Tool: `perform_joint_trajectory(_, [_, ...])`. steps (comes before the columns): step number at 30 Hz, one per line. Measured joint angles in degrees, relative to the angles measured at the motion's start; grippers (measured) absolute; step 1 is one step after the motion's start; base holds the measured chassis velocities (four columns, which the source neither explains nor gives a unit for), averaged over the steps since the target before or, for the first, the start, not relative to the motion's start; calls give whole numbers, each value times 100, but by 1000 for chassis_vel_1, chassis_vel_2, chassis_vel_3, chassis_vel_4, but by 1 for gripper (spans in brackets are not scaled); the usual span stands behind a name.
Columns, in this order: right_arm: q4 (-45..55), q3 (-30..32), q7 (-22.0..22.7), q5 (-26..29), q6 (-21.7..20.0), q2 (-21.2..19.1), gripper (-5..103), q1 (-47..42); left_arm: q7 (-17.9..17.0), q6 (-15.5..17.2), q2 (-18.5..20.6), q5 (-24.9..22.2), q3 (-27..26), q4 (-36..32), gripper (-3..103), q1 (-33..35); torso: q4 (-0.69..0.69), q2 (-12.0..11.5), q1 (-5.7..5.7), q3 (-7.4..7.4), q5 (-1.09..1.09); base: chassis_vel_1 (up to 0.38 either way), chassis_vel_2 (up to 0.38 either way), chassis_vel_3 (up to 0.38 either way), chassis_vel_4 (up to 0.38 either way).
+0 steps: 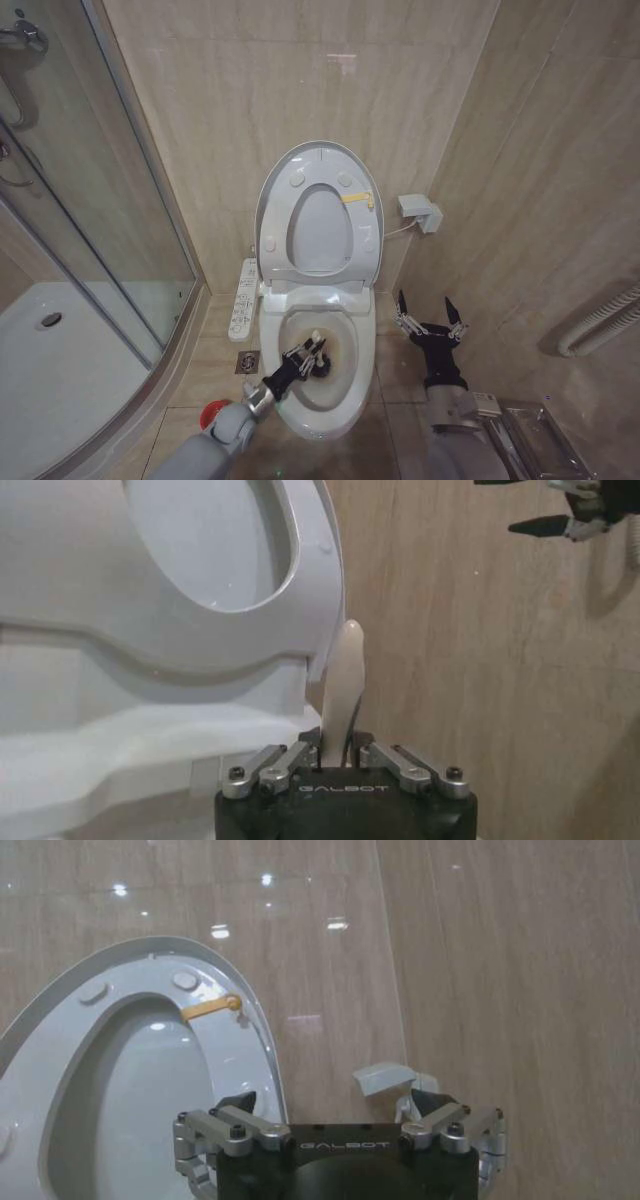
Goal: Open the toilet lid, clean the toilet bowl with a toilet brush, close the toilet lid, and flush.
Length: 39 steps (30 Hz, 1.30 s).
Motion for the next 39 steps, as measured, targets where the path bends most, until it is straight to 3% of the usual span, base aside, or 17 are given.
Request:
perform_joint_trajectory(11, [0,0,0,0,0,0,100,0,129,-38,416,240,-236,-364,18,549,2,-1,0,1,0,0,0,0,0])
perform_joint_trajectory(15, [0,0,0,0,0,0,100,0,107,-30,212,237,-344,-358,18,208,-3,-1,1,2,0,0,0,0,0])
perform_joint_trajectory(24, [0,0,0,0,0,0,100,0,-2,33,-239,236,-252,-245,17,-349,0,-1,1,2,0,0,0,0,0])
perform_joint_trajectory(39, [0,0,0,0,0,0,100,0,-56,-14,-1115,111,487,831,17,-1290,0,-1,1,1,3,0,0,0,0])
